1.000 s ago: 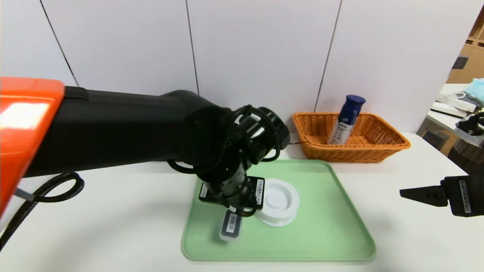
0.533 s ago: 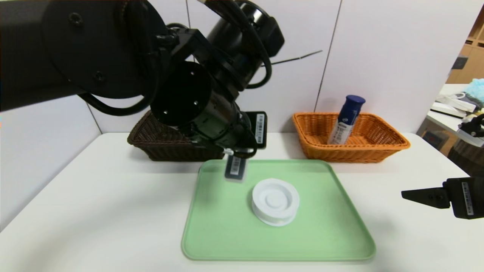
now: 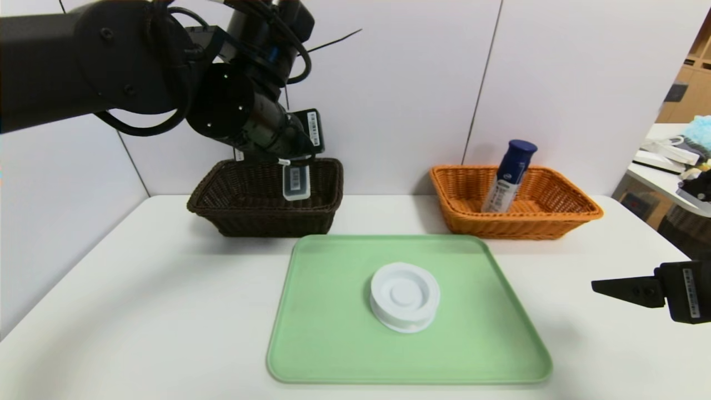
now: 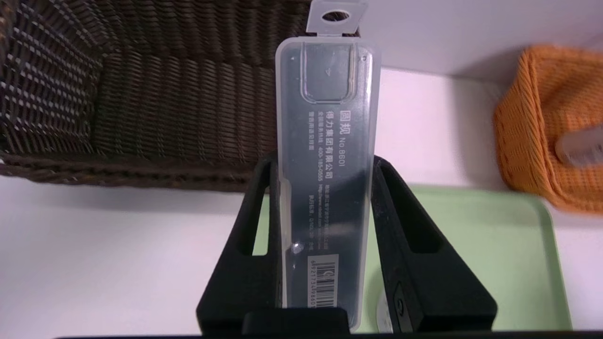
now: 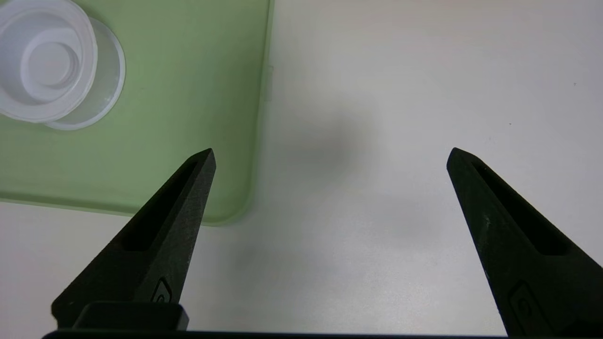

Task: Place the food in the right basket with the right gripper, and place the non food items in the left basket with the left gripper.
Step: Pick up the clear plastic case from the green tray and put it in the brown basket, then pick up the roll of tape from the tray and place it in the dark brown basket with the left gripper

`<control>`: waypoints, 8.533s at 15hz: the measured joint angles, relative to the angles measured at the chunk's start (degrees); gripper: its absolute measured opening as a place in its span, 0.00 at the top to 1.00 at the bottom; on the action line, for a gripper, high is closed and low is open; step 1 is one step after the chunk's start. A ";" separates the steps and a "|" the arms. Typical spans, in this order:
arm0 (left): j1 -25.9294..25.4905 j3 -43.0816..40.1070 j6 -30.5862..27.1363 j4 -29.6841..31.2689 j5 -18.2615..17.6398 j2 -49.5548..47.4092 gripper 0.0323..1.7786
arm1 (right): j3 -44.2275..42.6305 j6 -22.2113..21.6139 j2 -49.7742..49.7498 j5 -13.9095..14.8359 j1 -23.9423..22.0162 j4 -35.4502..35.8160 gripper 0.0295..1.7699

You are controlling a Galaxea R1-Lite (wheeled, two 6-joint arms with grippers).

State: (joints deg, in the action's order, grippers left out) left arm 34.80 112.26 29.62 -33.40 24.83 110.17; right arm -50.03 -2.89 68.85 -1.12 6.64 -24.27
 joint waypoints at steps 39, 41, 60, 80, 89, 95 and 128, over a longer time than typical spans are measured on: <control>-12.54 0.94 18.19 8.11 1.93 10.18 0.15 | 5.05 0.02 -2.12 -0.35 0.07 0.07 0.04; -8.70 0.63 10.67 8.33 3.66 7.50 0.12 | 5.19 0.02 -2.32 -0.39 0.07 0.07 0.04; 17.94 -1.85 2.01 -12.35 -4.85 5.49 0.05 | 0.34 0.02 -3.34 -1.00 0.55 -0.50 0.04; 15.49 0.06 3.64 -14.75 -4.91 15.65 0.05 | -5.32 -0.09 0.38 -2.45 0.99 -0.30 0.04; 14.42 0.06 3.32 -14.56 -4.83 18.44 0.05 | -5.42 -0.09 0.00 -2.51 0.99 -0.21 0.04; 14.29 0.13 3.32 -14.38 -4.85 19.05 0.05 | -5.67 -0.09 0.27 -3.32 0.99 -0.17 0.04; 12.87 0.02 4.24 -14.38 -5.35 19.49 0.05 | -6.74 -0.17 2.43 -3.06 3.00 -0.04 0.04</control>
State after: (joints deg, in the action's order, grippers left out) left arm 47.68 112.29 33.87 -47.79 19.48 129.66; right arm -56.77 -3.06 71.28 -4.18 9.64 -24.31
